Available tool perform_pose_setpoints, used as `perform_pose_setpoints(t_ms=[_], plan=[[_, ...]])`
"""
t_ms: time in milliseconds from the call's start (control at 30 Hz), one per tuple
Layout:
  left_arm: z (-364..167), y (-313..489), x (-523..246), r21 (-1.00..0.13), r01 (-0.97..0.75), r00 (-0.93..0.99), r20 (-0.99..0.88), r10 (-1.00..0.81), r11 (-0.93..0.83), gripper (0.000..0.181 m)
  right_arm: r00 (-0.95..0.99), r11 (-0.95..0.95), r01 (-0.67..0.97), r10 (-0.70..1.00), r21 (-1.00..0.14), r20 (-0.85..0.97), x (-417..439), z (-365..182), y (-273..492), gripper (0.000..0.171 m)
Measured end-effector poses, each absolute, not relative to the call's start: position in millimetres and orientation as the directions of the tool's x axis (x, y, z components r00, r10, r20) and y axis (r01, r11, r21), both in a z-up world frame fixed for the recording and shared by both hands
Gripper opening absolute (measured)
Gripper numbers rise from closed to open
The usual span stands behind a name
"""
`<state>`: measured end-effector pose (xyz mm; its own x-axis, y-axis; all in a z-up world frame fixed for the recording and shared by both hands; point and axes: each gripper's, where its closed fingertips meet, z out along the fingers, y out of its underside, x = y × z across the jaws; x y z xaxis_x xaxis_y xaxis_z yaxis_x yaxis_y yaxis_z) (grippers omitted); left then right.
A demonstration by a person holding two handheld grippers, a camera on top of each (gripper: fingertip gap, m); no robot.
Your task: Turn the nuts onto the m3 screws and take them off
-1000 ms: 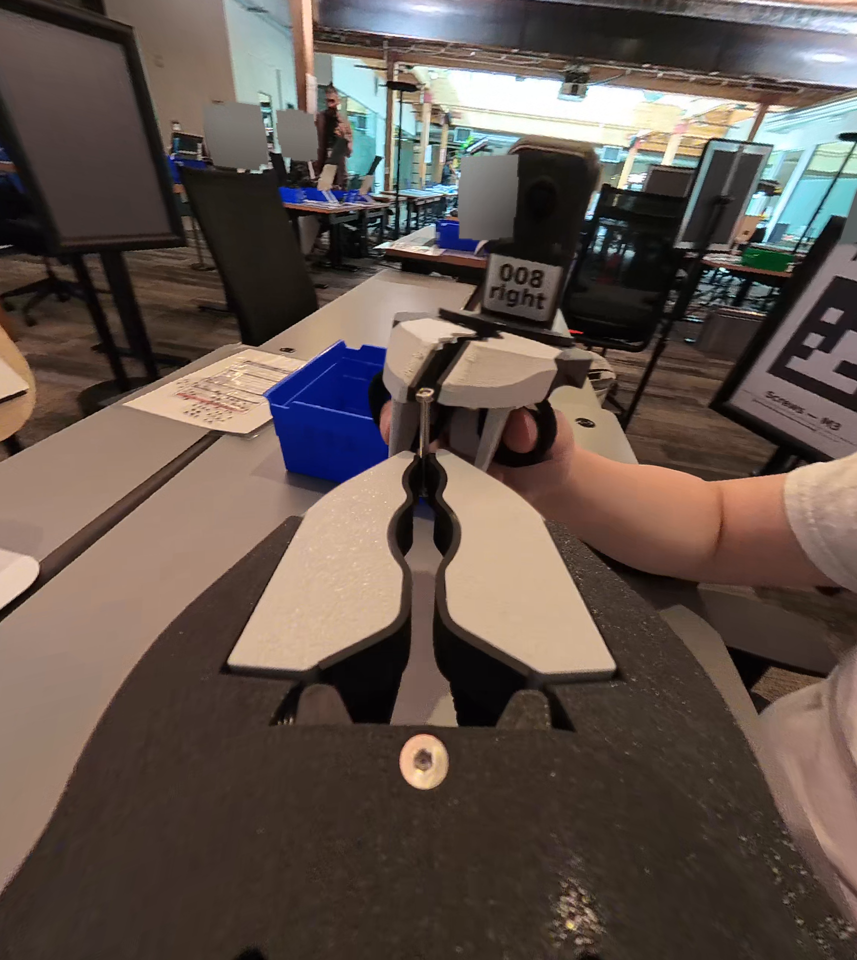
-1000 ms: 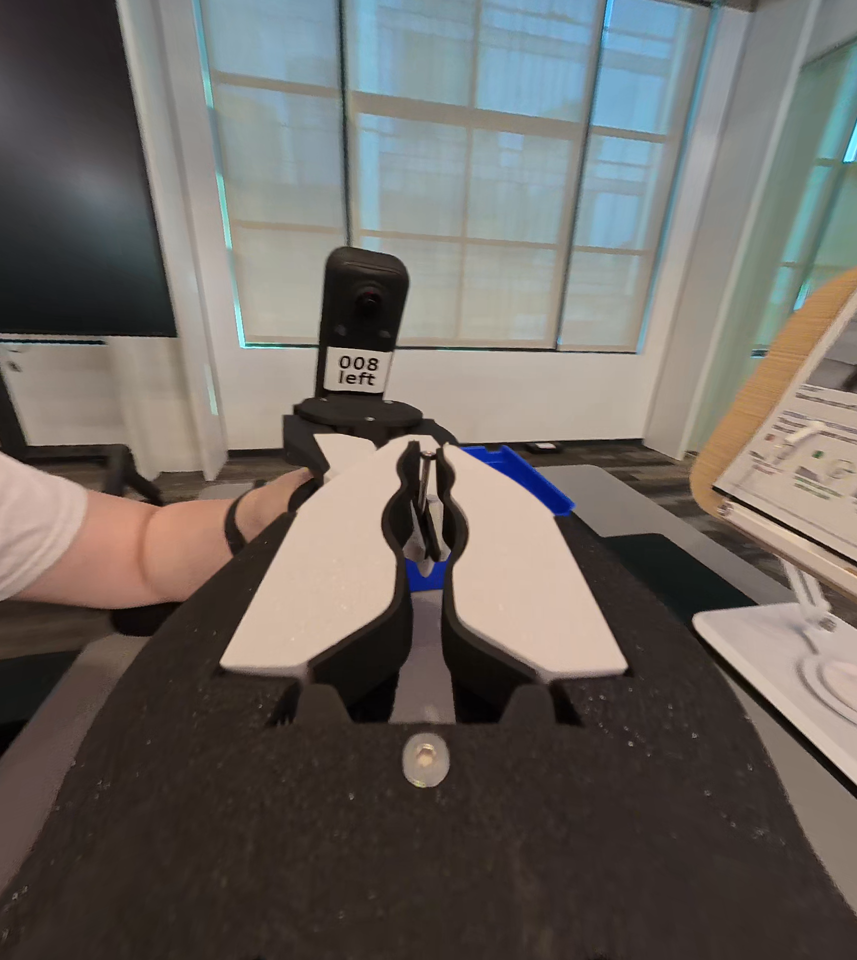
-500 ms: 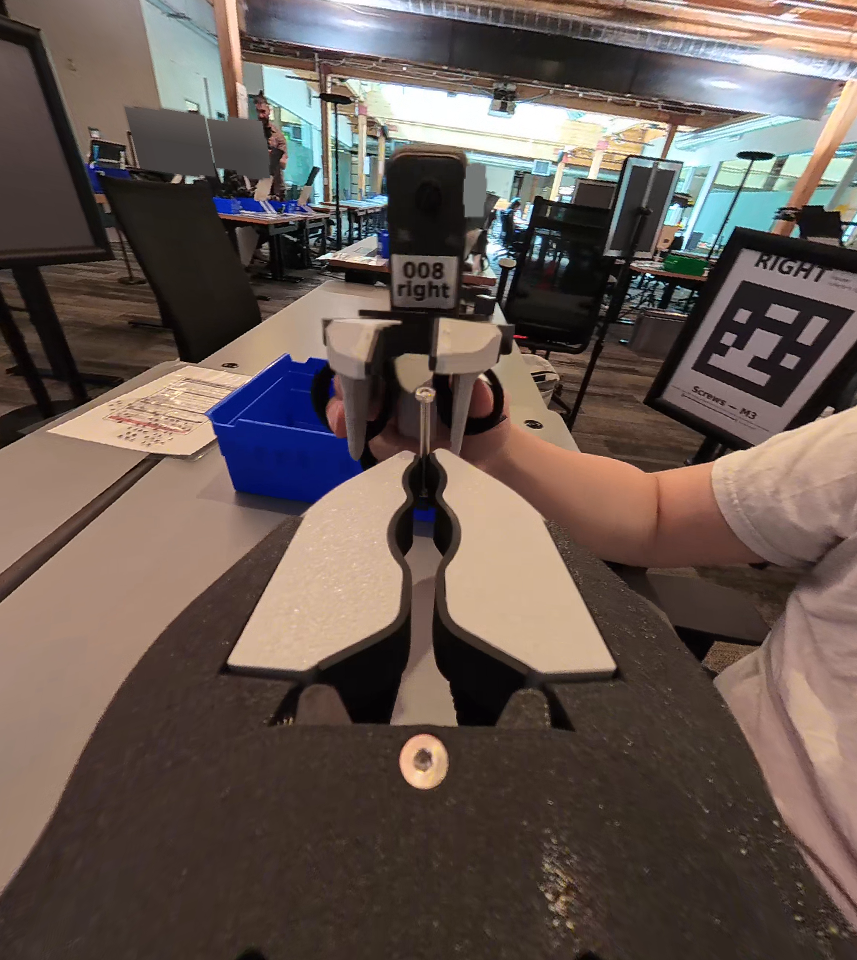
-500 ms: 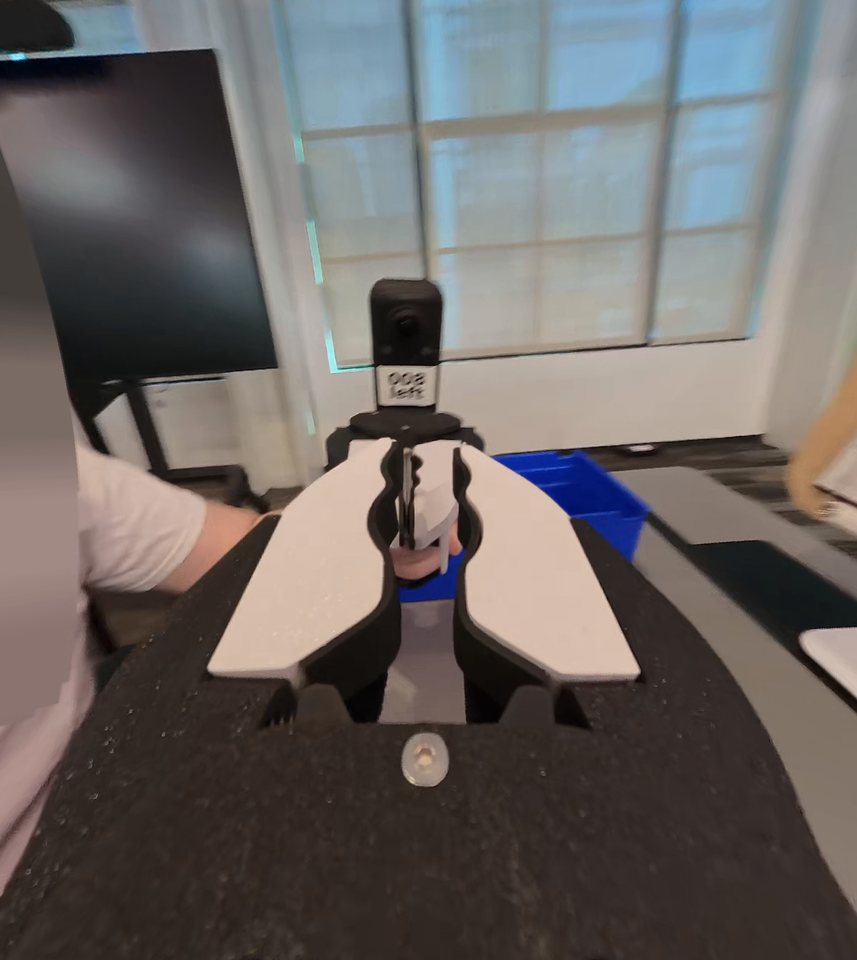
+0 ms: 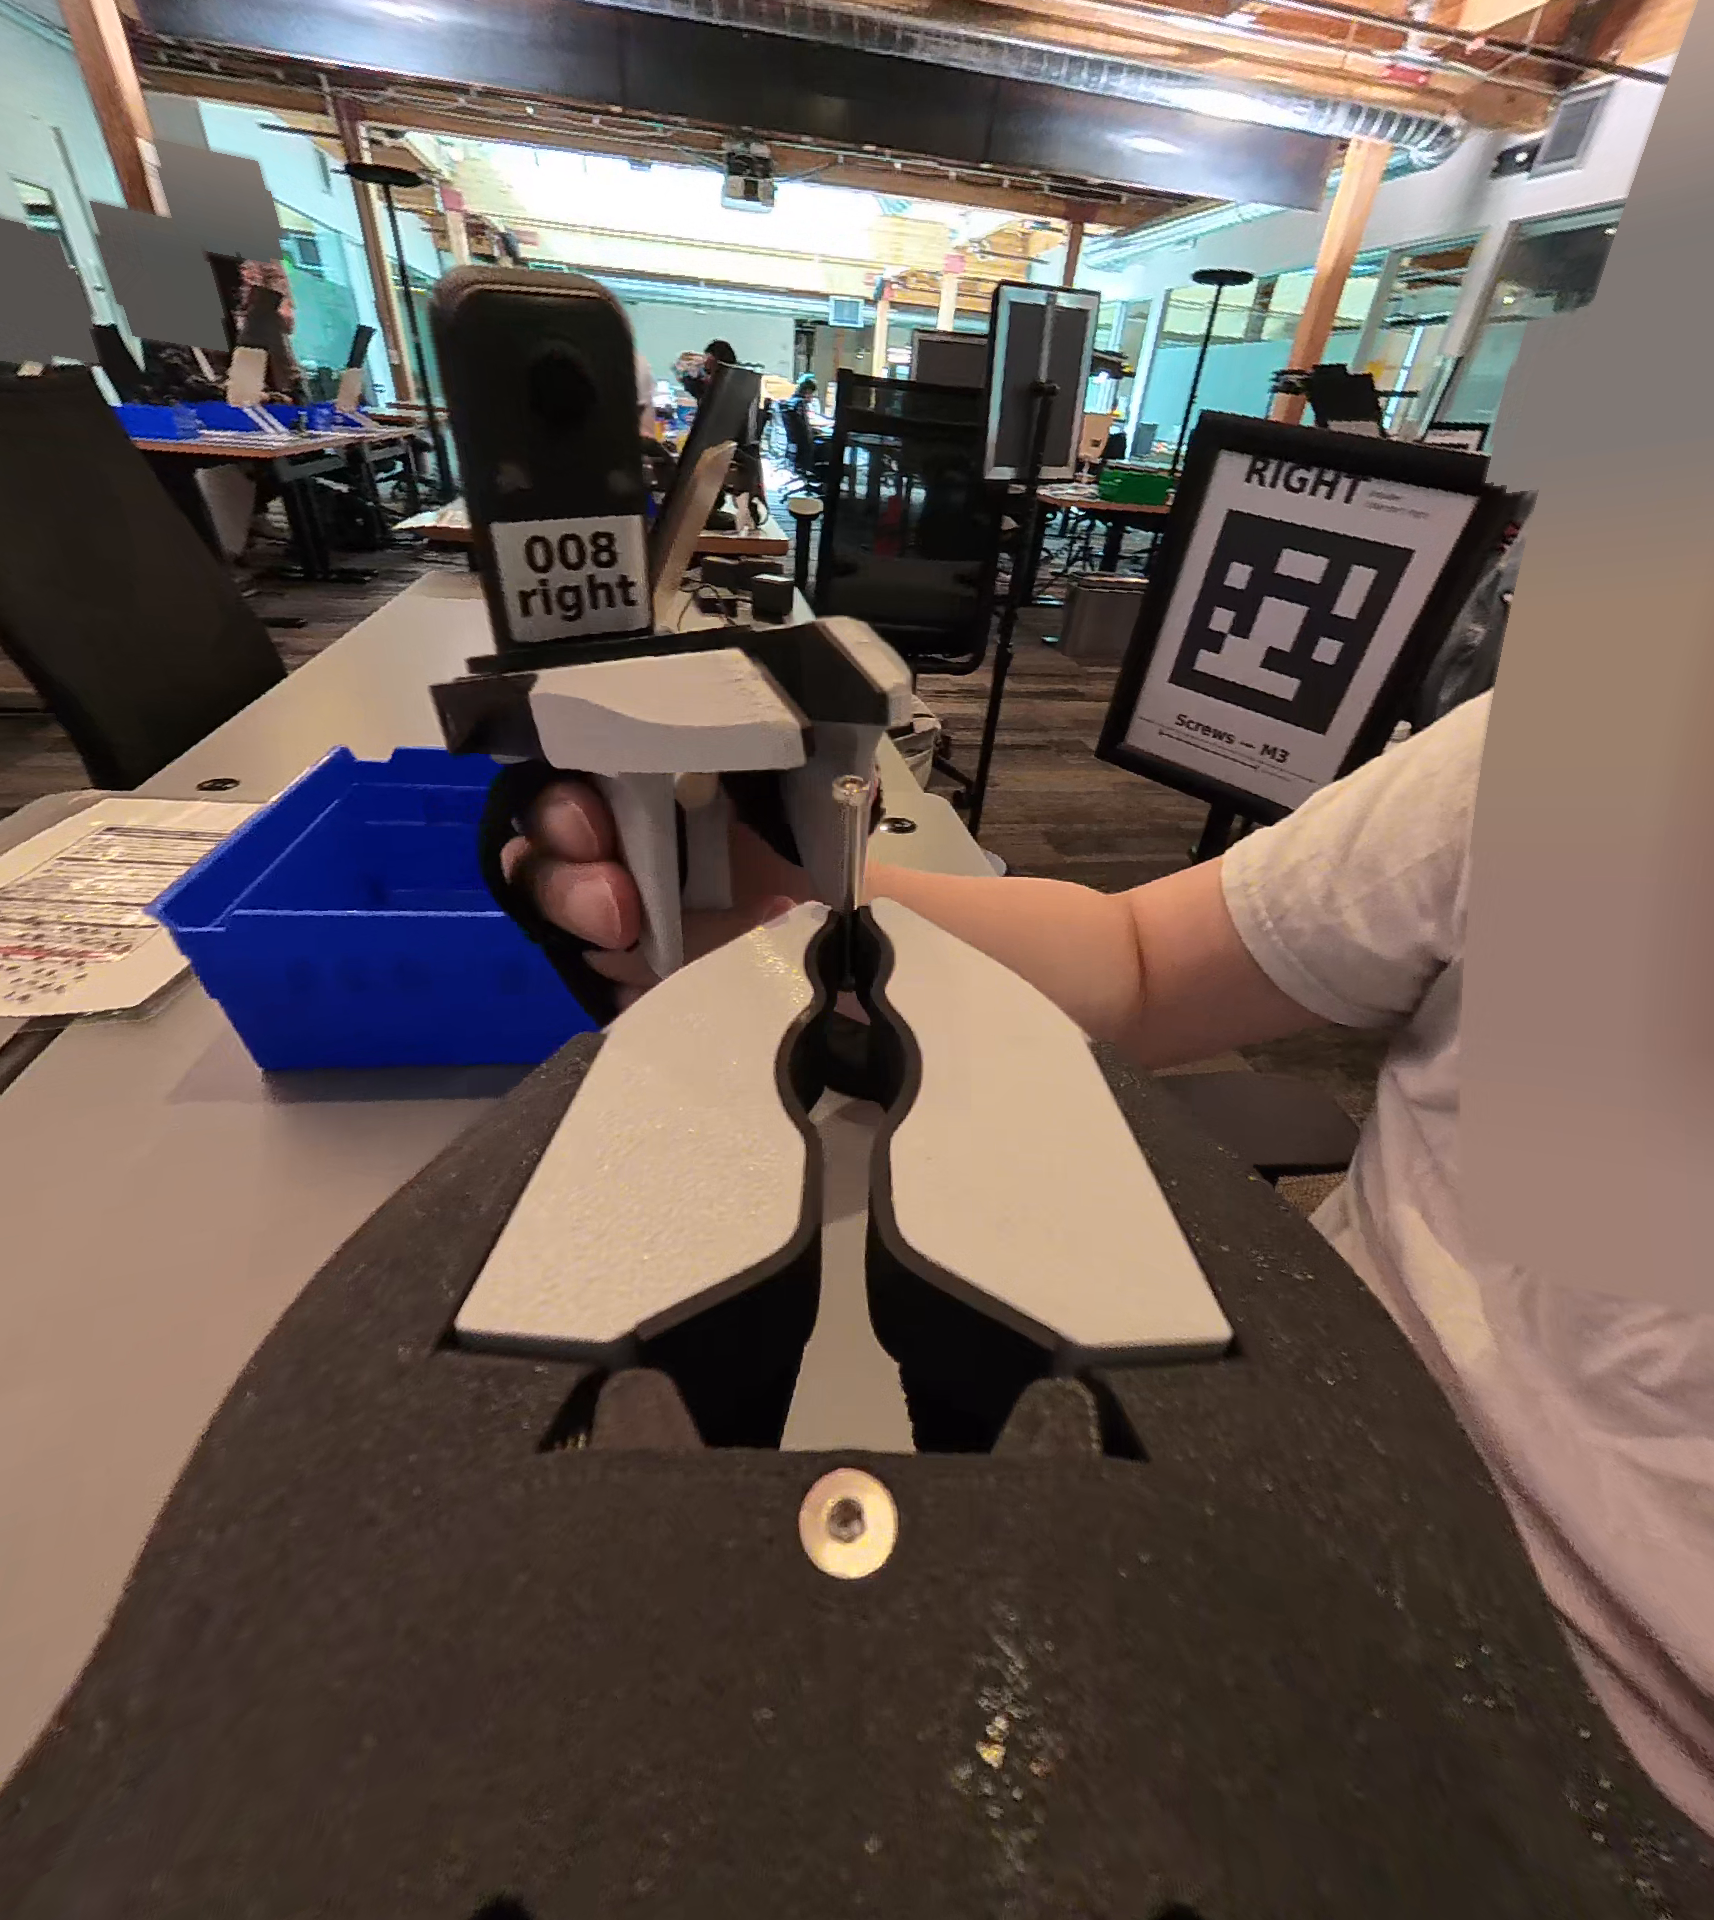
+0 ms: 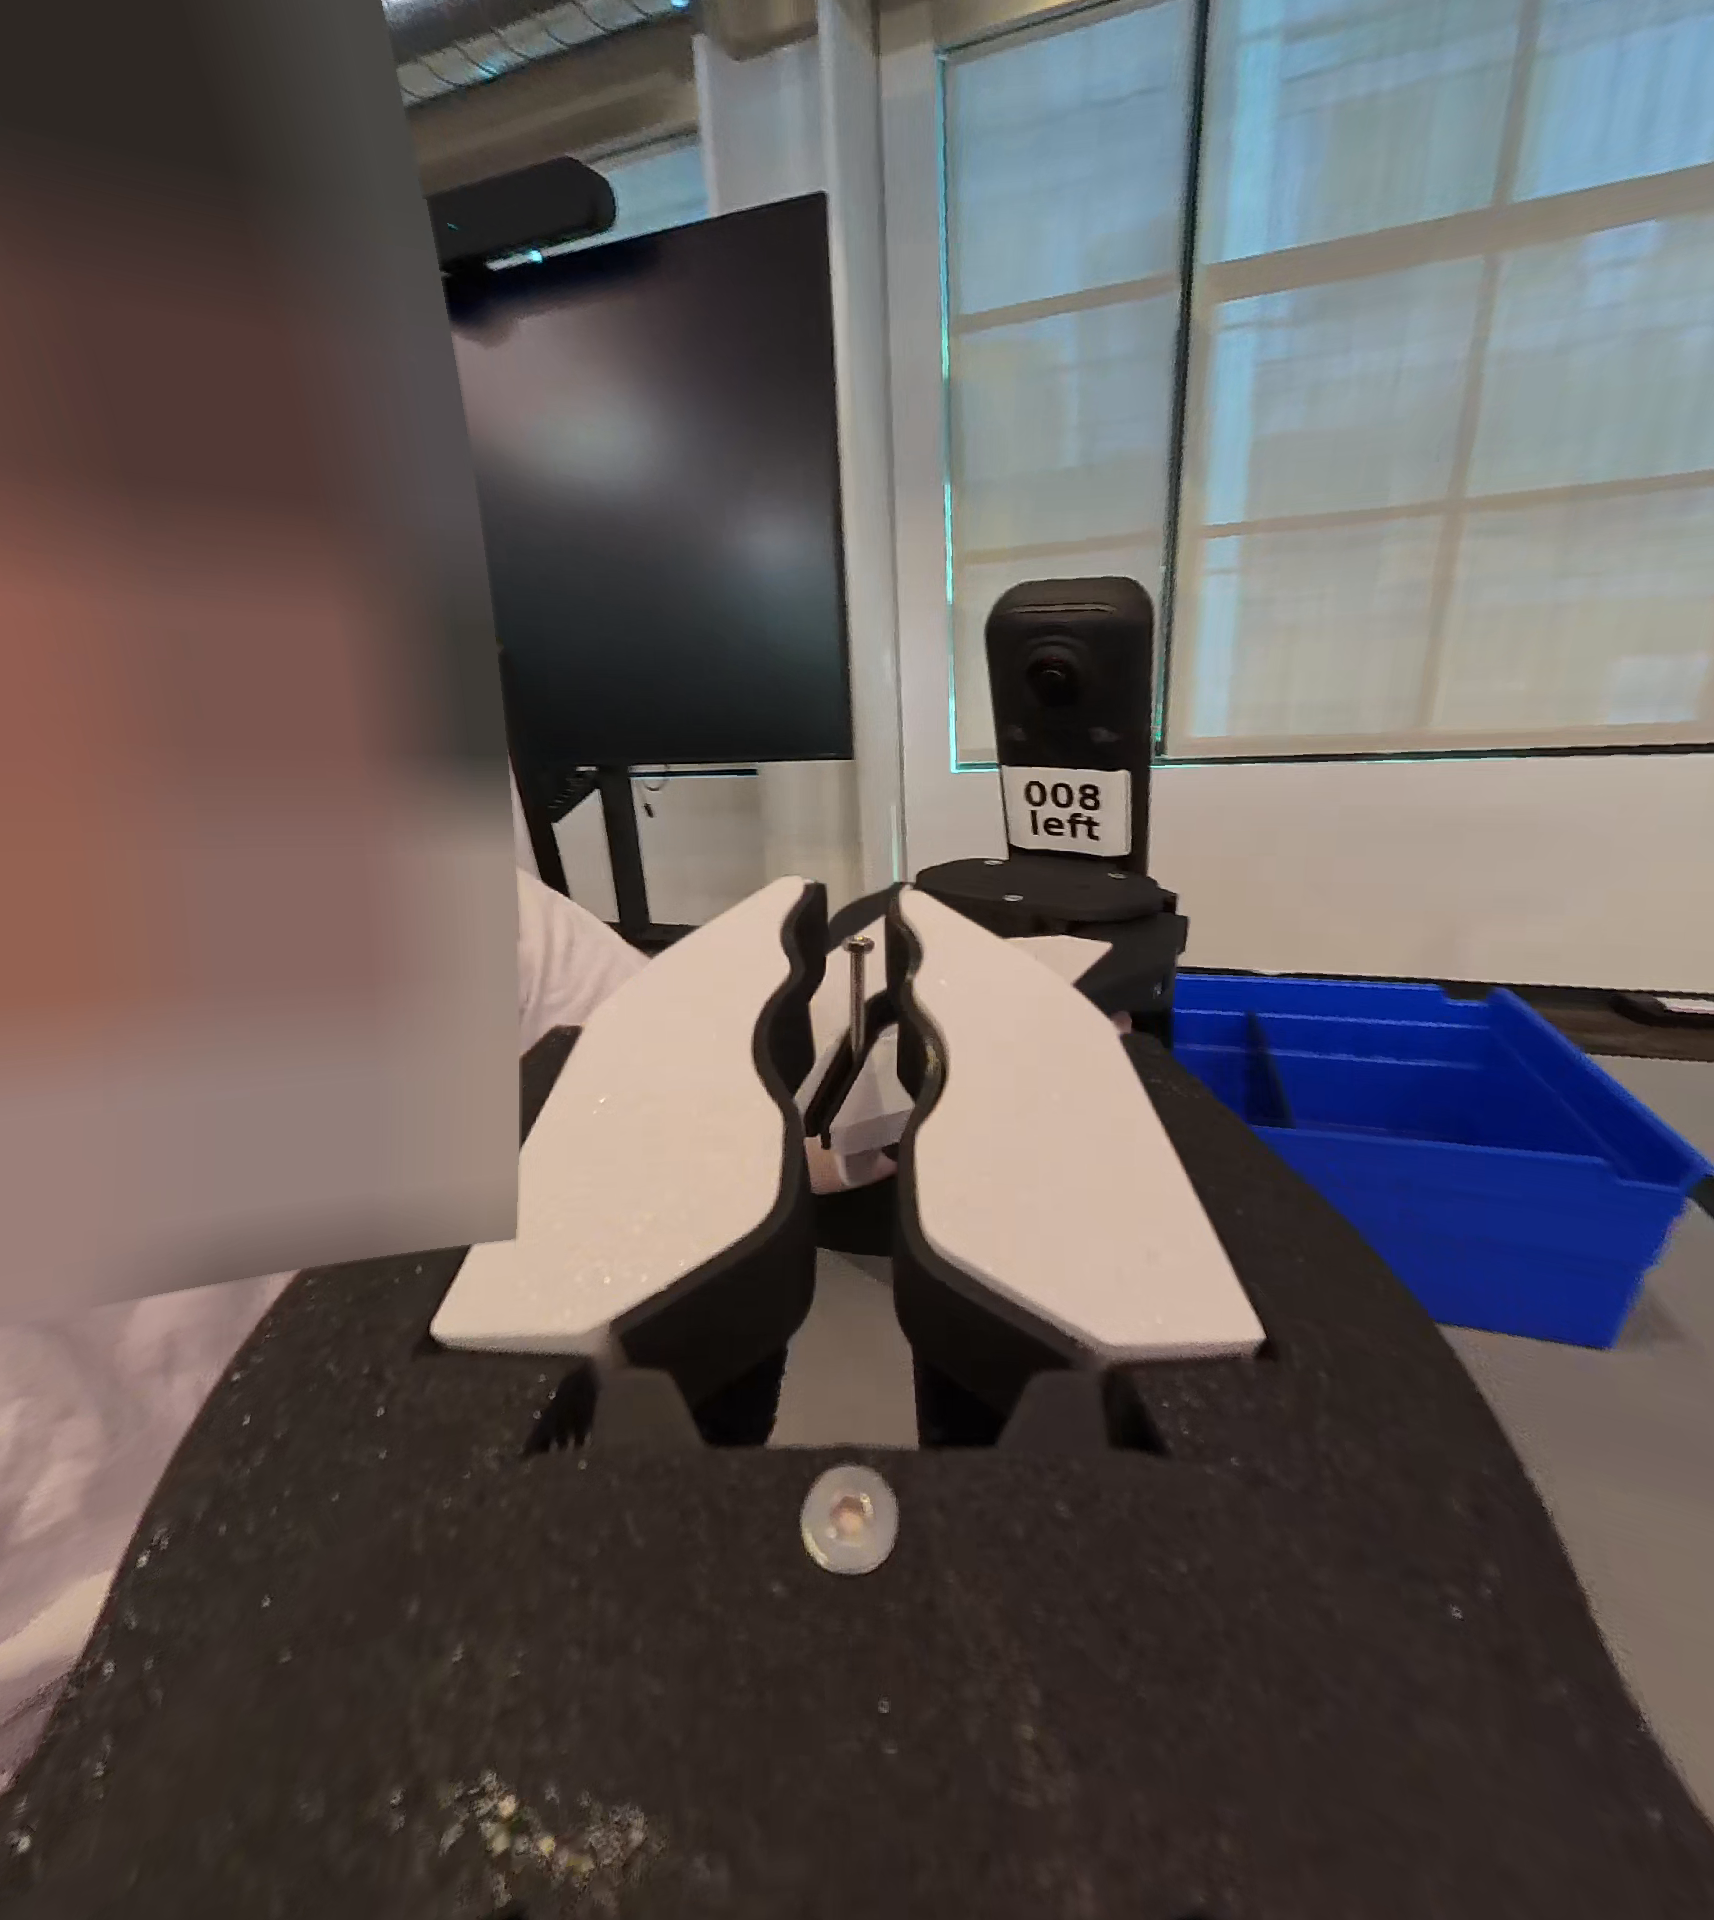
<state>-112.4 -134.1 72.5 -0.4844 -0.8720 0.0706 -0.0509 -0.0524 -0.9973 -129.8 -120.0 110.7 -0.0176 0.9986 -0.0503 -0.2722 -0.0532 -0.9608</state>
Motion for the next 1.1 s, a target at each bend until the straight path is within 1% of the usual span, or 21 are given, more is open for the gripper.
perform_pose_setpoints(t_ms=[233, 500, 633, 933, 1100], plan=[[70.3, -147.2, -112.7, -0.998, -0.058, -0.535, 0.063, -0.843, -0.038, 0.002, -0.125, -0.081, -0.257, 0.991, -0.963, -0.05, -130.5, 107.0, -133.2, 0.01], [69.2, -149.3, -112.0, -0.997, -0.062, -0.541, 0.063, -0.839, -0.036, 0.002, -0.152, -0.094, -0.222, 0.987, -0.971, -0.061, -133.0, 100.2, -135.3, 0.009], [69.9, -148.8, -112.0, -0.998, -0.059, -0.538, 0.063, -0.84, -0.037, 0.001, -0.147, -0.086, -0.209, 0.988, -0.974, -0.056, -133.9, 98.0, -135.0, 0.006], [69.8, -146.9, -111.4, -0.998, -0.06, -0.523, 0.051, -0.851, -0.024, 0.001, -0.114, -0.051, -0.201, 0.993, -0.978, -0.029, -133.9, 97.9, -133.7, 0.005], [69.5, -135.1, -108.2, -0.998, -0.058, -0.442, 0.012, -0.897, 0.016, 0.001, -0.037, -0.041, -0.183, 0.999, -0.982, -0.035, -132.4, 97.8, -124.0, 0.005]])
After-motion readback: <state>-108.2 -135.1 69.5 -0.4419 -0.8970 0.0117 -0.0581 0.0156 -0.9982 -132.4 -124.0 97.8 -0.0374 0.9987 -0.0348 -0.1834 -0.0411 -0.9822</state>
